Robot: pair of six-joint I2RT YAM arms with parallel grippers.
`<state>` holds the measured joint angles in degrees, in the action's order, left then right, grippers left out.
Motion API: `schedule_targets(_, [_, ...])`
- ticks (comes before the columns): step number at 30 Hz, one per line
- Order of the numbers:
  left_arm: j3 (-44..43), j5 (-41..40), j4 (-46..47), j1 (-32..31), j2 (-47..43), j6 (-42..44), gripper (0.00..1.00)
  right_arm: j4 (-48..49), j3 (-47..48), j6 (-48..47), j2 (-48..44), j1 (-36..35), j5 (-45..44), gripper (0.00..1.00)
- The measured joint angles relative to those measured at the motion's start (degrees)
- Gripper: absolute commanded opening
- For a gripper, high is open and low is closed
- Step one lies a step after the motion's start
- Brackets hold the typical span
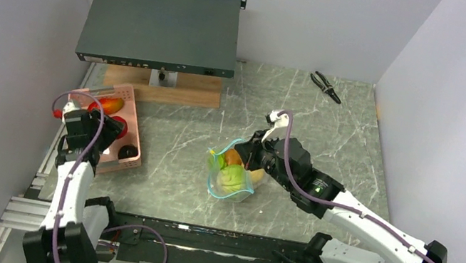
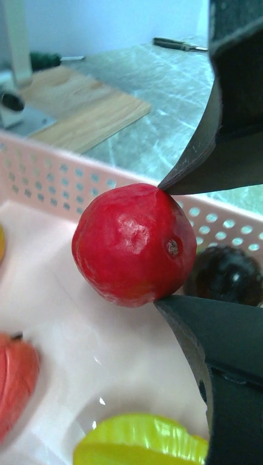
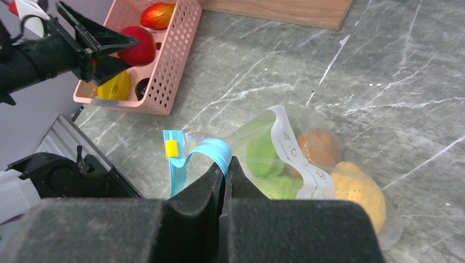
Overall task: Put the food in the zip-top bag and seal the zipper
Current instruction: Pick up the fake vegetable from the bin, then place the fake vegetable in the zipper food storage bag.
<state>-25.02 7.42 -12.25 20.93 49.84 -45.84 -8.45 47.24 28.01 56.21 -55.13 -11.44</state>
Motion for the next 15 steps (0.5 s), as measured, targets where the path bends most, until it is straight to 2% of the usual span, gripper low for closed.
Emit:
schedule_targets(3, [-0.92, 1.81, -2.01, -2.58, -4.66, 2.27, 0.53, 0.35, -0.09, 0.00, 0.07, 0.07, 0.17, 0.00])
schedule_targets(5, [-2.47, 1.99, -4.44, -6.71, -7.06, 4.17, 0.53, 0.74, -0.09, 0.02, 0.26, 0.11, 0.33, 0.00])
schedule_targets(11, [-7.41, 0.42, -8.83, -25.53, -11.17, 8.13, 0.53, 1.44, -0.09, 0.02, 1.18, 0.20, 1.51, 0.00])
schedule_targets(15, [-8.11, -0.17, -10.08, -34.03, -13.40, 9.64, 0.53, 1.44, -0.09, 0.02, 1.18, 0.20, 1.53, 0.00])
